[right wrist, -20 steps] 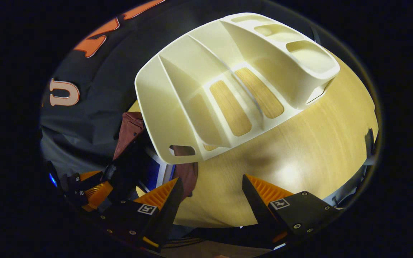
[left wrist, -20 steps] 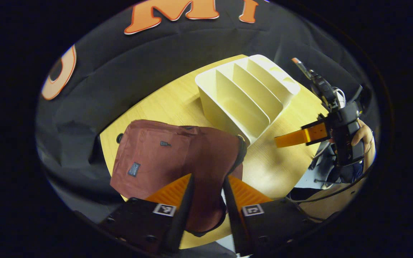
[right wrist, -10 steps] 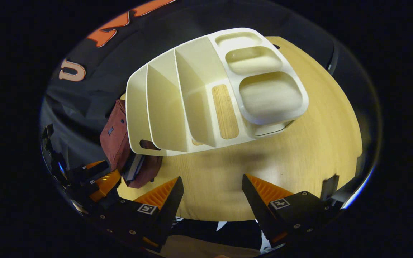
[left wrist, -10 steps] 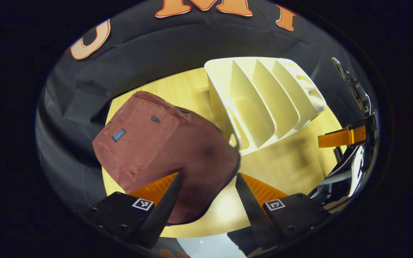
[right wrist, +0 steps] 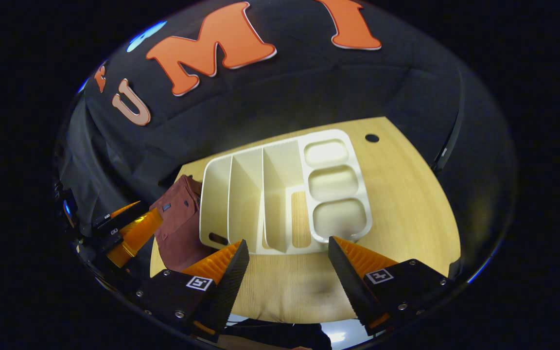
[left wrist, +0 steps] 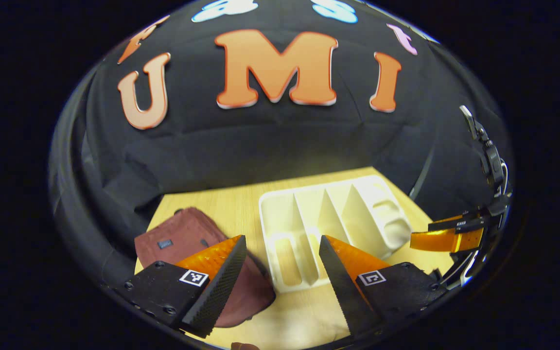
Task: Open the schoolbag, grab two books from the bookshelf and put them into the schoolbag.
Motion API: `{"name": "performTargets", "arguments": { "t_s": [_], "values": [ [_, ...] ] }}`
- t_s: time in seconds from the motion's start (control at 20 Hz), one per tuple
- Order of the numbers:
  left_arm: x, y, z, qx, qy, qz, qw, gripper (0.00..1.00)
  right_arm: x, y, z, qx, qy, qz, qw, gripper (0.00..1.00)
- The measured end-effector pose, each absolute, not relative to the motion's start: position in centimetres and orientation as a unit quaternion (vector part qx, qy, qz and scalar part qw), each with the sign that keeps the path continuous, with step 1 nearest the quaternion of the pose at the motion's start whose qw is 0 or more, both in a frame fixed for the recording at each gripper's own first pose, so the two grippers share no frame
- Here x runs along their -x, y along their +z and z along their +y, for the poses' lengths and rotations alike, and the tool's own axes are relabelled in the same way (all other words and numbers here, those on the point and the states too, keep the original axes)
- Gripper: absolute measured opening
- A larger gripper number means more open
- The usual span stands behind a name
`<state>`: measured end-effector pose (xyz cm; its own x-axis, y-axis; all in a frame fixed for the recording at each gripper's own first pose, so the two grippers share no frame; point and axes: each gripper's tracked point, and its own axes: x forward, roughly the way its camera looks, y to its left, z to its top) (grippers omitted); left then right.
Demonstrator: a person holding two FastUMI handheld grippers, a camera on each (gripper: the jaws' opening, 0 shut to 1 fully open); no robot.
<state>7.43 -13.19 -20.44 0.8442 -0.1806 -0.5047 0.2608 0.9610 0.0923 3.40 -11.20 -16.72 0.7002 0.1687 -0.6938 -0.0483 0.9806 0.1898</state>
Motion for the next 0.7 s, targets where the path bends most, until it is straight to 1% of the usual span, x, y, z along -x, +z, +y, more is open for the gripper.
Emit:
{"name": "performTargets", "arguments": {
  "t_s": [0.15,0.35,0.45,0.7],
  "values": [
    [-7.7,-19.6,-12.4,-0.049,-0.109,0.198,0.973,0.96,-4.7,-11.9,-12.4,-0.063,0.045,0.298,0.952,0.98],
    [-6.6,-16.1,-11.8,-0.043,-0.098,0.140,0.984,0.96,-5.7,-7.3,-14.8,-0.030,0.007,0.177,0.984,0.98],
    [-6.4,-15.4,-11.7,-0.039,-0.086,0.125,0.988,0.96,-5.7,-5.3,-16.1,-0.007,-0.007,0.126,0.992,0.97],
    [-6.5,-15.1,-11.4,-0.027,-0.069,0.104,0.992,0.96,-4.9,-3.1,-16.2,0.023,-0.028,0.060,0.998,0.97]
  ]
}}
